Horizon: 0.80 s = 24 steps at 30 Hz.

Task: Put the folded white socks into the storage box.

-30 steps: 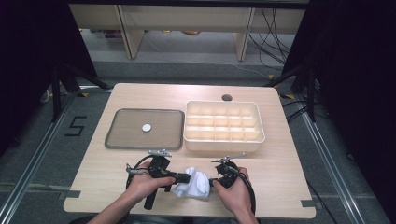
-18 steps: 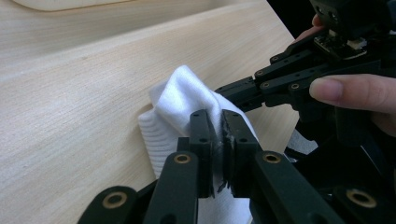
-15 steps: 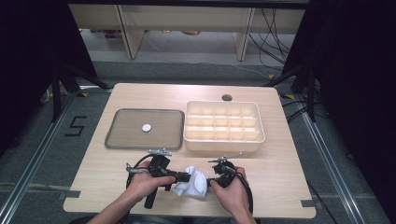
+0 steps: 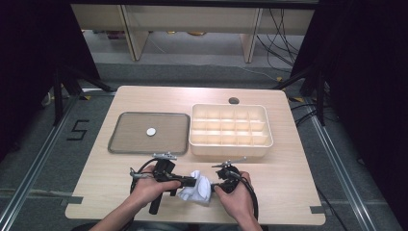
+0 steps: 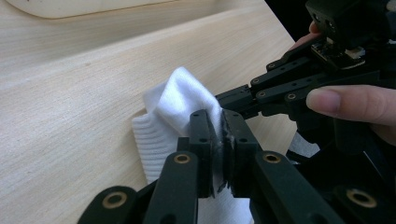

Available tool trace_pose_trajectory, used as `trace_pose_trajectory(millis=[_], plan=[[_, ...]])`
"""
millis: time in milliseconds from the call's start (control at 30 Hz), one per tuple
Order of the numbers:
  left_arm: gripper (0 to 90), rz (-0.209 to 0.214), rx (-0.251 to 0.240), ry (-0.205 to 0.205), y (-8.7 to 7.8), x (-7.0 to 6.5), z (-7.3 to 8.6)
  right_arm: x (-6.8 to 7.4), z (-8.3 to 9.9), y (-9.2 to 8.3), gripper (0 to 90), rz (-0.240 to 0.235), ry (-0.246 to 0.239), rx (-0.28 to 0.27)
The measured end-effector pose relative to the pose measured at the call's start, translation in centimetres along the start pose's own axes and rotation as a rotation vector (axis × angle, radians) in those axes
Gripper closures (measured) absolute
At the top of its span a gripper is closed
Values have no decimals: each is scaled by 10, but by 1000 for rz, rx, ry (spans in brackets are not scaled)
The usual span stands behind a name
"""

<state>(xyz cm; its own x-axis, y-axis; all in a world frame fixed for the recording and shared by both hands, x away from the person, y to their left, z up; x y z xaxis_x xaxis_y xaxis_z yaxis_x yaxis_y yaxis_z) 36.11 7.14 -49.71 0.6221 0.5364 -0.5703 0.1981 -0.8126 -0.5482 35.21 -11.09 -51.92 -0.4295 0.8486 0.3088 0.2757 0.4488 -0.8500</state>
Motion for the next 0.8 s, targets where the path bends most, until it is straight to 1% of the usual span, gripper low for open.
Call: trace_pose_trajectory(millis=[33, 100, 133, 167, 200, 267, 300, 333, 367, 400, 433, 467, 500, 533, 567, 633, 667, 700, 733, 767, 800], plan=[[829, 6, -5, -1, 0, 0, 0, 0, 0, 0, 900, 1, 1, 0], [829, 3, -4, 0, 0, 0, 0, 0, 0, 1, 900, 4, -10, -1], [829, 3, -3, 1, 0, 0, 0, 0, -1, 1, 900, -12, -19, -3], [829, 3, -4, 3, 1, 0, -1, 0, -2, 2, 900, -18, -30, -11], [829, 1, -5, 1, 1, 0, -1, 1, -1, 1, 900, -7, -9, -9], [829, 0, -9, -4, 1, 0, -1, 3, -1, 1, 900, -4, -2, -7], [829, 0, -9, -4, 1, -1, -1, -1, 0, 3, 900, 19, -40, -11], [829, 7, -14, -3, 1, -1, -1, -2, -1, 3, 900, 13, -58, -8], [829, 7, -9, 0, 1, -1, -2, 2, -1, 2, 900, -1, -11, 4], [829, 18, -11, -2, 2, -1, -2, 3, -1, 3, 900, -5, -5, 1], [829, 23, -5, 1, 1, -1, -2, 3, -2, 3, 900, -2, -11, 0], [829, 20, -7, 0, 2, -1, -2, 4, -2, 3, 900, -3, 2, 1], [829, 19, -6, 2, 2, -1, -2, 5, -2, 3, 900, -15, 2, 1], [829, 20, -5, 3, 2, -1, -2, 5, -2, 3, 900, -10, -3, 5], [829, 20, -4, 4, 2, -1, -2, 7, -2, 4, 900, -24, 1, -1], [829, 21, -5, 5, 2, -2, -2, 6, -2, 5, 900, -17, -11, -4], [829, 10, -10, 5, 3, -2, -3, 6, -2, 4, 900, -9, -7, 4], [829, 7, -14, 6, 3, -2, -3, 7, -2, 5, 900, -10, -4, 6], [829, 9, -9, 6, 3, -2, -3, 2, -1, 6, 900, 13, -62, 1], [829, 6, -8, 4, 3, -3, -3, 2, -1, 6, 900, 13, -68, 2], [829, 3, -6, 2, 3, -3, -3, 7, -2, 5, 900, -13, -8, 7]])
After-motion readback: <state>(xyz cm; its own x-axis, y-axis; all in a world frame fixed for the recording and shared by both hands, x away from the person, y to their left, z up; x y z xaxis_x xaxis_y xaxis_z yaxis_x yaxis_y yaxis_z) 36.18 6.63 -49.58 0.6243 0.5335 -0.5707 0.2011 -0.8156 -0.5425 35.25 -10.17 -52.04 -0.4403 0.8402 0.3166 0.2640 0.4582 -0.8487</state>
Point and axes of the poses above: each handheld gripper's, and its own axes: y roughly forward along the jaws, z roughly out of its underside, x roughly to its left, the point moved 4 cm from there along y, roughly forward along the jaws, and after that the axes turned 1 degree about z, right-handed, at the moved point
